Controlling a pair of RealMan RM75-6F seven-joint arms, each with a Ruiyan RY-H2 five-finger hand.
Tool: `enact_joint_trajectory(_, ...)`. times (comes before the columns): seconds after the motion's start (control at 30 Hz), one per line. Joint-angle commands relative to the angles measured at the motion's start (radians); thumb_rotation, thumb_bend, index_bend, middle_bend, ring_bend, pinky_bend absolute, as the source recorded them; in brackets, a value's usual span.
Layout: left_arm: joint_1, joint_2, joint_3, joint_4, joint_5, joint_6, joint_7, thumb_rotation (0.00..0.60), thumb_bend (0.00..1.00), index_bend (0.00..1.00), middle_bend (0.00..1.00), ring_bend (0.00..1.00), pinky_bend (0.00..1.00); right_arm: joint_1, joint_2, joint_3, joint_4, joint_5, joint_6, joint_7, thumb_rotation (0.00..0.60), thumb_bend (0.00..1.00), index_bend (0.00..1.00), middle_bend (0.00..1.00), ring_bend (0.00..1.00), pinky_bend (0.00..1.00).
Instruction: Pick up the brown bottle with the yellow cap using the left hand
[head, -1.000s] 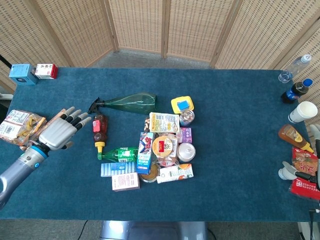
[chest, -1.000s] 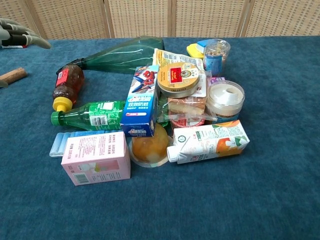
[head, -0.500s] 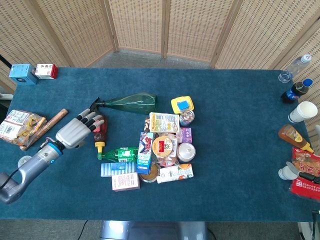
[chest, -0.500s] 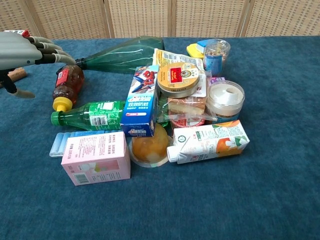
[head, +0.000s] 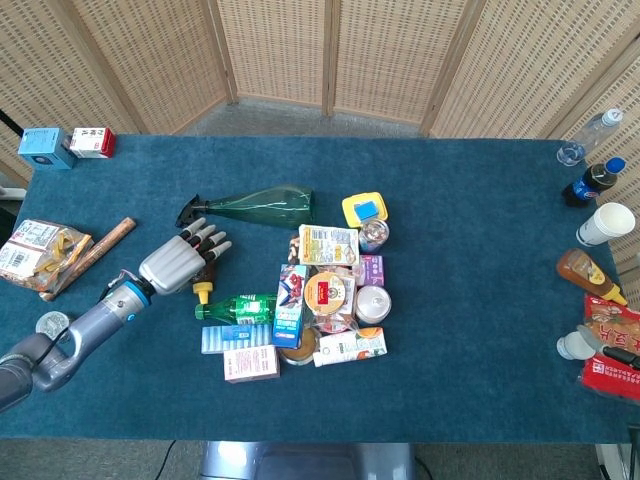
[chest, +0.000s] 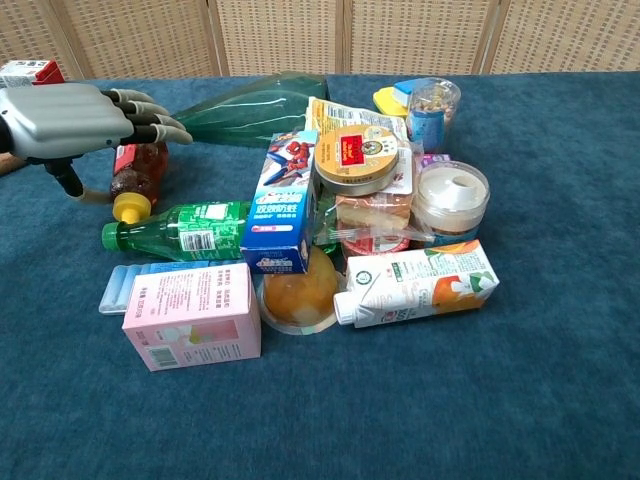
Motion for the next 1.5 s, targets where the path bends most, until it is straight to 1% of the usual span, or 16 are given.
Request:
enact_joint_trajectory(0.03,-0.017,-0.012,0.009,0.012,-0.002,-0.022,-0.004,0.6,0.3,0.0,0.0,0.0,0.0,-0.004,0.001,0.001,0.001,0.003,0.004,0.003,0.511,0.11,0.0,0.09,0.0,0.0)
enact_joint_trajectory(0.17,-0.035,-0.019,0.02,0.023,-0.01,-0.058,-0.005,0.6,0.3,0.0,0.0,0.0,0.0,-0.012,0.002,0.002,0.003,0.003,0.016,0.008,0.51,0.11,0.0,0.09,0.0,0.0)
enact_joint_trajectory(0.23,-0.039,-0.023,0.023,0.025,-0.015,-0.063,-0.01,0.6,0.3,0.02,0.0,0.0,0.0,-0.017,0.002,0.003,0.005,0.002,0.021,0.013,0.511,0.11,0.0,0.09,0.0,0.0)
enact_joint_trajectory(0.3,-0.04,-0.027,0.022,0.026,-0.023,-0.06,-0.021,0.6,0.3,0.12,0.01,0.01,0.0,-0.02,0.001,0.003,0.007,0.003,0.024,0.015,0.511,0.12,0.0,0.09,0.0,0.0)
enact_joint_trajectory(0.33,-0.04,-0.03,0.022,0.028,-0.026,-0.06,-0.025,0.6,0.3,0.18,0.04,0.03,0.0,-0.021,0.001,0.003,0.007,0.002,0.026,0.016,0.511,0.12,0.0,0.09,0.0,0.0)
enact_joint_trajectory(0.37,-0.041,-0.031,0.022,0.03,-0.028,-0.058,-0.028,0.6,0.3,0.26,0.1,0.08,0.02,-0.021,0.0,0.004,0.008,0.0,0.027,0.017,0.511,0.12,0.0,0.09,0.0,0.0)
enact_joint_trajectory(0.4,-0.041,-0.033,0.023,0.032,-0.03,-0.056,-0.032,0.6,0.3,0.32,0.17,0.15,0.07,-0.022,0.0,0.004,0.007,0.0,0.027,0.02,0.513,0.12,0.0,0.09,0.0,0.0)
enact_joint_trajectory(0.43,-0.041,-0.034,0.025,0.034,-0.031,-0.055,-0.033,0.6,0.3,0.39,0.25,0.24,0.15,-0.022,0.0,0.005,0.006,0.0,0.028,0.021,0.513,0.12,0.0,0.09,0.0,0.0)
enact_joint_trajectory(0.47,-0.041,-0.035,0.026,0.035,-0.032,-0.051,-0.036,0.6,0.3,0.48,0.34,0.35,0.28,-0.023,0.001,0.005,0.006,0.0,0.028,0.021,0.512,0.12,0.0,0.09,0.0,0.0)
enact_joint_trajectory(0.53,-0.039,-0.035,0.029,0.038,-0.035,-0.046,-0.046,0.6,0.3,0.59,0.45,0.47,0.44,-0.023,0.003,0.007,0.004,0.002,0.028,0.021,0.513,0.12,0.0,0.09,0.0,0.0)
enact_joint_trajectory(0.6,-0.037,-0.032,0.031,0.037,-0.042,-0.045,-0.059,0.6,0.3,0.66,0.58,0.59,0.56,-0.024,0.004,0.009,0.003,0.003,0.028,0.022,0.514,0.11,0.0,0.09,0.0,0.0)
enact_joint_trajectory(0.7,-0.032,-0.024,0.03,0.033,-0.048,-0.028,-0.074,0.6,0.3,0.73,0.71,0.71,0.69,-0.024,0.004,0.009,0.002,0.003,0.027,0.02,0.513,0.11,0.0,0.09,0.0,0.0)
enact_joint_trajectory(0.87,-0.018,-0.007,0.007,0.015,-0.072,0.023,-0.105,0.6,0.3,0.79,0.79,0.78,0.76,-0.023,0.001,0.01,0.003,0.003,0.025,0.023,0.513,0.11,0.0,0.09,0.0,0.0)
enact_joint_trajectory(1.03,0.002,0.045,-0.045,-0.058,-0.122,0.086,-0.181,0.6,0.3,0.79,0.79,0.79,0.77,-0.023,0.0,0.012,0.007,0.002,0.023,0.028,0.513,0.11,0.0,0.09,0.0,0.0)
enact_joint_trajectory(1.2,0.029,0.13,-0.105,-0.166,-0.17,0.167,-0.262,0.6,0.3,0.79,0.79,0.79,0.77,-0.021,-0.006,0.013,0.015,-0.004,0.021,0.038,0.514,0.11,0.0,0.09,0.0,0.0)
enact_joint_trajectory(1.5,0.086,0.297,-0.204,-0.366,-0.252,0.269,-0.392,0.6,0.3,0.8,0.79,0.79,0.78,-0.015,-0.027,0.01,0.038,-0.019,0.015,0.061,0.513,0.11,0.0,0.09,0.0,0.0)
